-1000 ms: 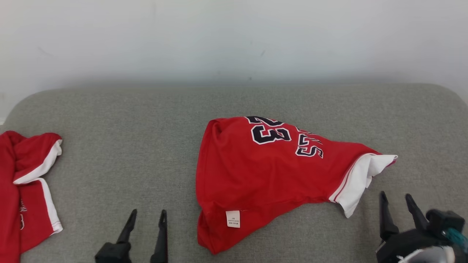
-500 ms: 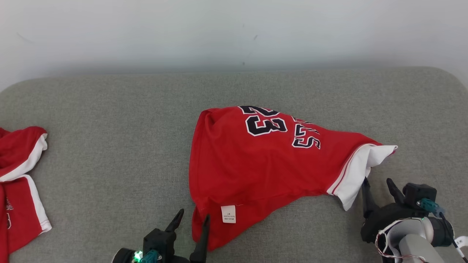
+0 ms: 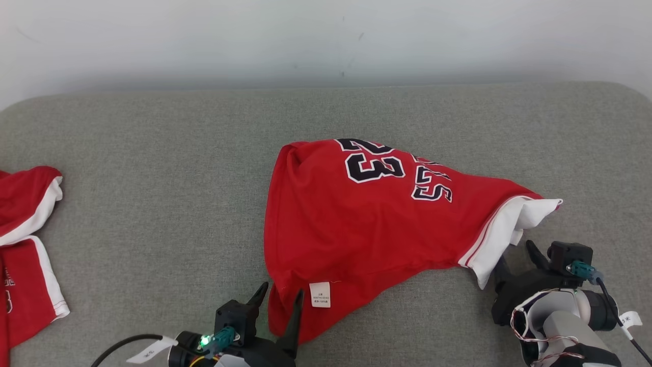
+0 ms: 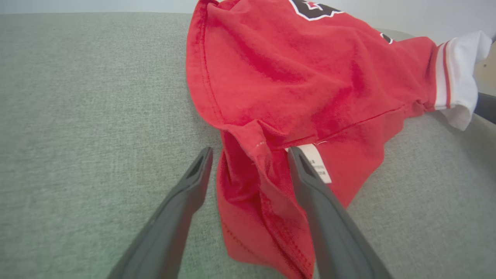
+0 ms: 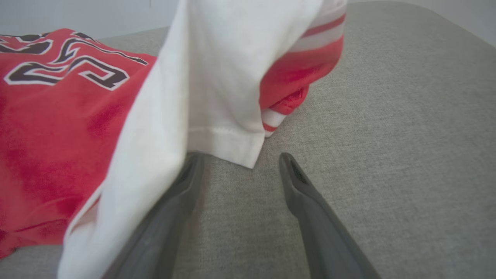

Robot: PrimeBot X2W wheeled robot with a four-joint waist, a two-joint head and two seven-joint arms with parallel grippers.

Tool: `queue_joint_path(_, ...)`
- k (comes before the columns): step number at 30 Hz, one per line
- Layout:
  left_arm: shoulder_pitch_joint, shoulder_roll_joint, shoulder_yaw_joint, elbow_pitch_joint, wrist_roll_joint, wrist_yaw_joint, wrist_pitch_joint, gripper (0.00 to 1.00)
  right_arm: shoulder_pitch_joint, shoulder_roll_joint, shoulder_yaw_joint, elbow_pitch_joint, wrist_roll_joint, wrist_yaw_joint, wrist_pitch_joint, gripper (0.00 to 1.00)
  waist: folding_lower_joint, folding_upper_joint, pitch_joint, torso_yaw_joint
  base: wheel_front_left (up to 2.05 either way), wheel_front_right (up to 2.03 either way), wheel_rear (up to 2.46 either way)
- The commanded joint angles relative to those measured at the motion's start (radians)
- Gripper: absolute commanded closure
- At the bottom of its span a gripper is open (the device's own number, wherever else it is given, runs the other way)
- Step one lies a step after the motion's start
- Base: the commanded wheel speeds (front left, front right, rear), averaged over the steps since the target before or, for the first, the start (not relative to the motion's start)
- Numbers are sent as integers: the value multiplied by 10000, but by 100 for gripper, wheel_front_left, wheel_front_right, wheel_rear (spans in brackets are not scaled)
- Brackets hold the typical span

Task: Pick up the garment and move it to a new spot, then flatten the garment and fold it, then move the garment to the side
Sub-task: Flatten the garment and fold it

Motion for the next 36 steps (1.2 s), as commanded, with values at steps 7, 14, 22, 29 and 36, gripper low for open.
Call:
queue_joint_path(7, -606, -215, -75, 719, -227, -274, -66, 1, -600, -51, -50, 587, 201, -22, -66, 5, -1, -1, 272, 61, 0, 0, 0)
queue_joint_path(14, -1028, -361, -88, 1357, -367, -595, -477, 100, -927, -19, -159, 521, 71, -22, -68, 100, -1, -1, 366, 139, 0, 0, 0)
queue_joint_path(22, -522, -127, 54, 962, -441, -471, -879, 100, 402, -173, 222, -511, 465, -22, -70, 100, -1, -1, -270, 268, 0, 0, 0)
queue_joint_path(29, 542, 962, 484, -1057, -426, 206, -634, 100, 2640, -746, 1106, -2112, 1720, -22, 292, 100, -1, -1, -832, -30, 0, 0, 0)
queue_joint_path(36, 1149, 1725, 561, -2879, -426, 497, 155, 100, 3913, -1019, 1671, -5283, 3083, -23, 1922, 100, -1, -1, -858, -398, 0, 0, 0)
